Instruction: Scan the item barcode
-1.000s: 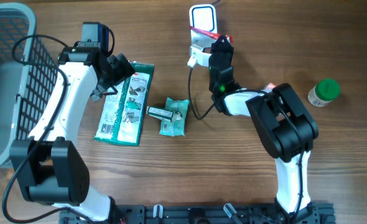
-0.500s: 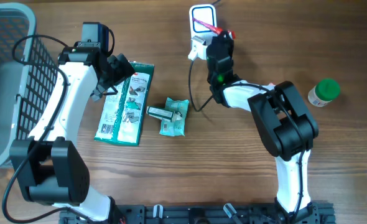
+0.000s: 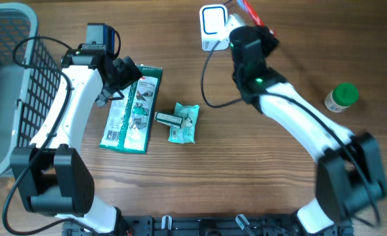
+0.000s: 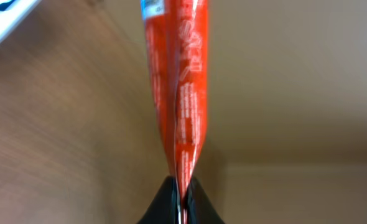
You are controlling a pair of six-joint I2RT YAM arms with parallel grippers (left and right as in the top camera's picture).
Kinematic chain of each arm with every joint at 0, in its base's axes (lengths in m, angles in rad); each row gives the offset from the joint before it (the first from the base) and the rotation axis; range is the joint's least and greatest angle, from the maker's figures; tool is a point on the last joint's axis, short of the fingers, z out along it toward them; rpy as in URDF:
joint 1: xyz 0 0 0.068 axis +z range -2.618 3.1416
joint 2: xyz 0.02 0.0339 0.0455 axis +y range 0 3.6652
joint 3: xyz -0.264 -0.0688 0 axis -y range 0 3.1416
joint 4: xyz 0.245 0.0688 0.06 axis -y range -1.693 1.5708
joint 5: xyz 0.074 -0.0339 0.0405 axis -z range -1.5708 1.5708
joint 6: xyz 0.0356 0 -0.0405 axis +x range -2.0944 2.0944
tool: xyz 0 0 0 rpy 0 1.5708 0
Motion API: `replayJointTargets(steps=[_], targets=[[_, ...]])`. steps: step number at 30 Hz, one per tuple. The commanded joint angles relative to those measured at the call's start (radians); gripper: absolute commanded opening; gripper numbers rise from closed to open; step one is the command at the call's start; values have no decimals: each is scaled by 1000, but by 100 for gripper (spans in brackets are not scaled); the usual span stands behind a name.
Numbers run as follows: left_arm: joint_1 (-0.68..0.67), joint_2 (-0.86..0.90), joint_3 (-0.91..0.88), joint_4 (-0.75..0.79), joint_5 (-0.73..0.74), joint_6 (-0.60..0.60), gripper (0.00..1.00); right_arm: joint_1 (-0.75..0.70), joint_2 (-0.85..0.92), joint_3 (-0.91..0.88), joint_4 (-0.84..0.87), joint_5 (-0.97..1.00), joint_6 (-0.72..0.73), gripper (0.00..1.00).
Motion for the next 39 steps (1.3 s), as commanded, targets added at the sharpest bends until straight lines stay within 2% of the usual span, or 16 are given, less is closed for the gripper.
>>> replayJointTargets(steps=[1,3,6,9,13,16,20,22,23,24,25,26,30,33,35,39], targets=[[0,0,-2,0,1,-9,100,-21,-95,-9,-329,-238,555,4],[0,0,-2,0,1,-9,100,-49,-98,-16,-483,-484,707,4],[0,0,-2,0,1,-9,100,-91,-83,-82,-497,-673,879,4],[0,0,-2,0,1,-9,100,-134,-56,-164,-417,-665,1006,4],[0,0,-2,0,1,-9,100,-182,0,-244,-345,-654,1061,4],[0,0,-2,0,1,-9,100,-218,33,-280,-399,-528,1147,4],[0,0,-2,0,1,-9,100,-260,32,-280,-497,-414,1153,6],[0,0,-2,0,1,-9,100,-286,24,-277,-523,-430,1144,16],[0,0,-2,0,1,-9,100,-290,11,-267,-525,-472,1097,38],[0,0,-2,0,1,-9,100,-290,-3,-252,-532,-507,1036,55],[0,0,-2,0,1,-9,100,-290,-23,-220,-556,-542,988,83],[0,0,-2,0,1,-9,100,-289,-41,-187,-584,-560,970,99],[0,0,-2,0,1,-9,100,-275,-122,-21,-715,-696,956,99],[0,0,-2,0,1,-9,100,-230,-172,11,-688,-1054,938,99],[0,0,-2,0,1,-9,100,-160,-170,10,-660,-1205,837,94],[0,0,-2,0,1,-9,100,35,-138,-2,-579,-1090,719,88]])
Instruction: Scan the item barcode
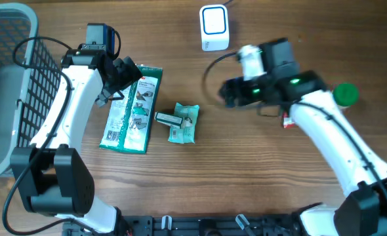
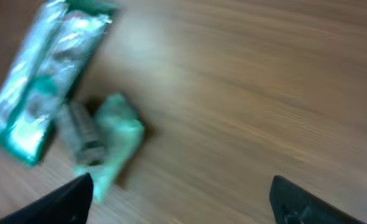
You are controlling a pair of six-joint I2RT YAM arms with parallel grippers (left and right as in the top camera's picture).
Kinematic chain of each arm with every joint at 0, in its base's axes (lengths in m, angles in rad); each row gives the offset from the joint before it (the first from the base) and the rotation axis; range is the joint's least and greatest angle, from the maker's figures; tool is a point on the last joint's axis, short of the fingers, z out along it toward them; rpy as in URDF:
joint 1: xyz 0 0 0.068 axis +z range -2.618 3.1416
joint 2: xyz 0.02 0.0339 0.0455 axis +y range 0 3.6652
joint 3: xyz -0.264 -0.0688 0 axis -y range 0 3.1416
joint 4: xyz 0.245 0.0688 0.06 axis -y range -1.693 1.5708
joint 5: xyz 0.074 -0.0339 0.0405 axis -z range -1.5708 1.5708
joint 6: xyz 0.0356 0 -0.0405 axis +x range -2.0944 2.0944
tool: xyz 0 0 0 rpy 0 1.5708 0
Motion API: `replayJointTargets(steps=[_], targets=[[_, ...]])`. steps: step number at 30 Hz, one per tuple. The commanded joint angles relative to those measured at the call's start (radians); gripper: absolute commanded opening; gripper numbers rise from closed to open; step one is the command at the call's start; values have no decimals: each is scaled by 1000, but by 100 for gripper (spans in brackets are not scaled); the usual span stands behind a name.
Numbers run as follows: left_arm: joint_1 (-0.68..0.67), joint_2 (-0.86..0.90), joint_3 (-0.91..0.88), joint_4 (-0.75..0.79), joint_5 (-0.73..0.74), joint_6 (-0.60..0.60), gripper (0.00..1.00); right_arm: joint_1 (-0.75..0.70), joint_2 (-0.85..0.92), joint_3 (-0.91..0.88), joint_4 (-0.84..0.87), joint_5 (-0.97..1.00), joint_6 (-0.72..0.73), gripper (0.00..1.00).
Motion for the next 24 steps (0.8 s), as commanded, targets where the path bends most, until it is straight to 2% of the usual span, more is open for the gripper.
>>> replayJointTargets(steps=[1,7,13,15,18,22,24], targets=[[0,0,-2,-1,1,-9,100,182,53,-8,76,47,-119,86],[0,0,-2,-1,1,-9,100,432,232,-8,262,302,-263,86],[0,0,-2,-1,1,-9,100,539,367,-8,412,434,-426,87],[0,0,-2,-1,1,-9,100,541,375,-8,409,434,-446,81],[0,0,-2,-1,1,-9,100,540,375,-8,370,429,-446,66],[0,0,-2,-1,1,-9,100,540,380,-9,320,383,-437,59],[0,0,-2,-1,1,-9,100,540,381,-12,309,380,-427,59]])
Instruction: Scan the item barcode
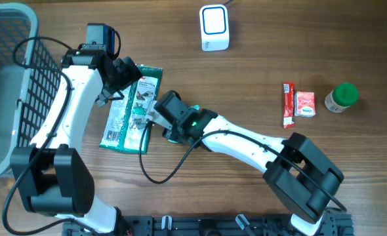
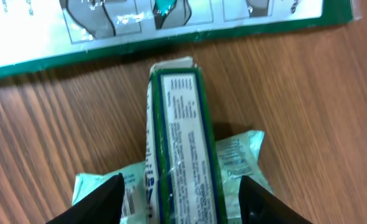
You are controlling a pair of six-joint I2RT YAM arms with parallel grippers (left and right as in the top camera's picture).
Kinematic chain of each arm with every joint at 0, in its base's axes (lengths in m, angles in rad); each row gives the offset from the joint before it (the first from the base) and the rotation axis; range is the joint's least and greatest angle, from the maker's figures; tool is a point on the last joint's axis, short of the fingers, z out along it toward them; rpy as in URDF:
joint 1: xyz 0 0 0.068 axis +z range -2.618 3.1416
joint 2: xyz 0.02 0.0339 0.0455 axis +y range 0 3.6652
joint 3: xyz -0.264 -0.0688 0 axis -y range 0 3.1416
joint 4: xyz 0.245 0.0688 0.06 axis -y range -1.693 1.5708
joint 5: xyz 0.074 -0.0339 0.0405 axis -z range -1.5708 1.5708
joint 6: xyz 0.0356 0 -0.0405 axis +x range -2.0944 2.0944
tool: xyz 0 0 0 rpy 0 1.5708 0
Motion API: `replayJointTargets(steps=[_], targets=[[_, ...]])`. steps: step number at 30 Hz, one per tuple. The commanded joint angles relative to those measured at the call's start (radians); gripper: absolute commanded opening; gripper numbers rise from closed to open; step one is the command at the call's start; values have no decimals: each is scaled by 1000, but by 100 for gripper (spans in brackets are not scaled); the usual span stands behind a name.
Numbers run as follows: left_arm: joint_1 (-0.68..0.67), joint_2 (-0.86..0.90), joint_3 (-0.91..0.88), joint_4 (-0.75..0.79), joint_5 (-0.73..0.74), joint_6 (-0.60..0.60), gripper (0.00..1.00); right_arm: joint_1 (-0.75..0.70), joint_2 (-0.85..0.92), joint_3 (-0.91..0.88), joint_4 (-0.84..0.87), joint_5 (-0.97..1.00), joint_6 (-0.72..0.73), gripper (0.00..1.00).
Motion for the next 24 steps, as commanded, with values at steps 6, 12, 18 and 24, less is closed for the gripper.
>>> replayJointTargets(steps=[6,12,18,24], targets=[[0,0,-2,-1,1,-10,100,-3,25,-34,-8,-16,3,58],[0,0,-2,-1,1,-10,100,-35,24,-34,4,-14,38,32],[0,0,-2,-1,1,-9,100,-38,-33,5,14,-77,120,26],[0,0,-2,-1,1,-10,100,-153,-217,10,-86,-251,340,36]])
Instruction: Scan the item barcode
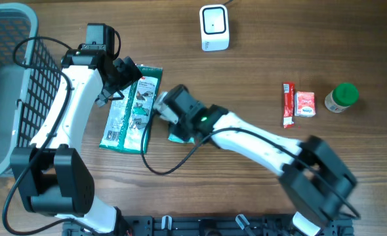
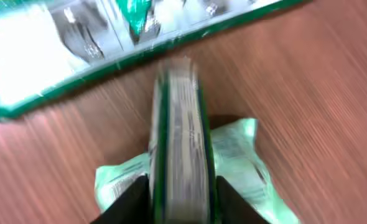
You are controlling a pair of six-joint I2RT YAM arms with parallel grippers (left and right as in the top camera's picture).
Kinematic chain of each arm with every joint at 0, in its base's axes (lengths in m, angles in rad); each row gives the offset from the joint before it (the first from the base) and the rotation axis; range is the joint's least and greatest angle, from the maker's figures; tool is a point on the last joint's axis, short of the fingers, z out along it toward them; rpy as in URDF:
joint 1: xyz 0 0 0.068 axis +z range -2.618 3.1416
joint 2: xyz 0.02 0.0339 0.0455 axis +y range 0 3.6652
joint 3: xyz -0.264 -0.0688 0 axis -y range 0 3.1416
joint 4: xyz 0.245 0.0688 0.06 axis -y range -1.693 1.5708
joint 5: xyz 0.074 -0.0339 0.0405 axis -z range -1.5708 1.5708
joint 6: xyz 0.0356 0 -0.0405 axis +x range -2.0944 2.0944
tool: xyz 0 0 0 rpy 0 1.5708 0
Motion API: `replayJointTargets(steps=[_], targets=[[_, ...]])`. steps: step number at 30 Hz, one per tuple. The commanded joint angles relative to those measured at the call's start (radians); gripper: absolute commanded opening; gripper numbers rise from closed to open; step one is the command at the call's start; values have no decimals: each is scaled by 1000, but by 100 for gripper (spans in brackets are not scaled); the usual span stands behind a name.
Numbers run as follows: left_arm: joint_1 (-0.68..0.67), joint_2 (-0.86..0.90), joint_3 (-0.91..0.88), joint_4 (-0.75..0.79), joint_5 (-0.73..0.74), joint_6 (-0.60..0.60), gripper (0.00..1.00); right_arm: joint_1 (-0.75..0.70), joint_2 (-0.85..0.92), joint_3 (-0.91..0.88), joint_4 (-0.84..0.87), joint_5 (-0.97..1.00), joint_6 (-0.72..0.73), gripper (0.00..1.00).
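Note:
A small narrow box (image 2: 178, 143) with green edges and a grey printed face lies on a mint-green packet (image 2: 236, 162) at the table's middle. My right gripper (image 2: 182, 186) is shut on the box, one finger against each long side; the wrist view is blurred. Overhead, the right gripper (image 1: 170, 108) covers most of the box, and only a corner of the mint packet (image 1: 180, 137) shows. The white scanner (image 1: 214, 27) stands at the back centre. My left gripper (image 1: 124, 71) rests at the top corner of a flat green package (image 1: 133, 111); its jaws are not readable.
A red stick packet (image 1: 287, 103), a small pink packet (image 1: 305, 103) and a green-lidded jar (image 1: 342, 97) lie at the right. A grey wire basket (image 1: 6, 85) fills the left edge. The scanner's cable runs toward the table's middle.
My right gripper's fingers stood wide on either side of the small box; now they press against its sides. The left arm has not moved.
My right gripper first held the red stick packet up by the scanner. Then it was open over the table's middle, with the red packet lying at the right by the jar. After that it straddled the small box, open, and now it is shut on it.

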Motion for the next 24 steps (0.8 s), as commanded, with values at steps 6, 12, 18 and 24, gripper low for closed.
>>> replayJointTargets(steps=[6,12,18,24], targets=[[0,0,-2,-1,1,-9,100,-428,-125,4,-279,-560,188,29],[0,0,-2,-1,1,-9,100,-476,-107,-26,-260,-506,126,52],[0,0,-2,-1,1,-9,100,-277,-107,185,-262,-310,27,70],[0,0,-2,-1,1,-9,100,-60,-40,244,-236,-37,-243,73]])
